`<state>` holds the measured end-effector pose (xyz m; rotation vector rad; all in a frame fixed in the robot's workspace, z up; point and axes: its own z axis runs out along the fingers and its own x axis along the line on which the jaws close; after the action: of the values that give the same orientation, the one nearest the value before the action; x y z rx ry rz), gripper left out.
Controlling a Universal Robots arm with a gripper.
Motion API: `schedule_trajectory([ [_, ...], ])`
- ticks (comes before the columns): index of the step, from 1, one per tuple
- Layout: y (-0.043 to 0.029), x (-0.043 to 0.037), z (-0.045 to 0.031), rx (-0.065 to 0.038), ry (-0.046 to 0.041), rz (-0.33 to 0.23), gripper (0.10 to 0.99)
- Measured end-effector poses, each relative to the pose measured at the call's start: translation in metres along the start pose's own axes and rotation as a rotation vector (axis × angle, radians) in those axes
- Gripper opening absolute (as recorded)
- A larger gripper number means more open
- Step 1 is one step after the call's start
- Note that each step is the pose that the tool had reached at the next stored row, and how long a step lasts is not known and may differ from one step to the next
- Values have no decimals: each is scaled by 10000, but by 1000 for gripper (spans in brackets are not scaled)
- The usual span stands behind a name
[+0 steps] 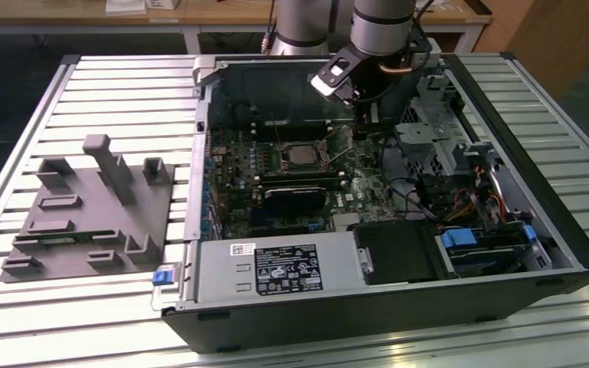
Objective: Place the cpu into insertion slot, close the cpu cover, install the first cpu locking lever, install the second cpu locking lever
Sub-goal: 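Close the cpu cover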
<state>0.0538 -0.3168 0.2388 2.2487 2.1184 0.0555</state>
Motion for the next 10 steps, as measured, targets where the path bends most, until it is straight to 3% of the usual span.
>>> schedule_trajectory([
  [10, -69, -4, -4, 0, 0, 0, 106],
])
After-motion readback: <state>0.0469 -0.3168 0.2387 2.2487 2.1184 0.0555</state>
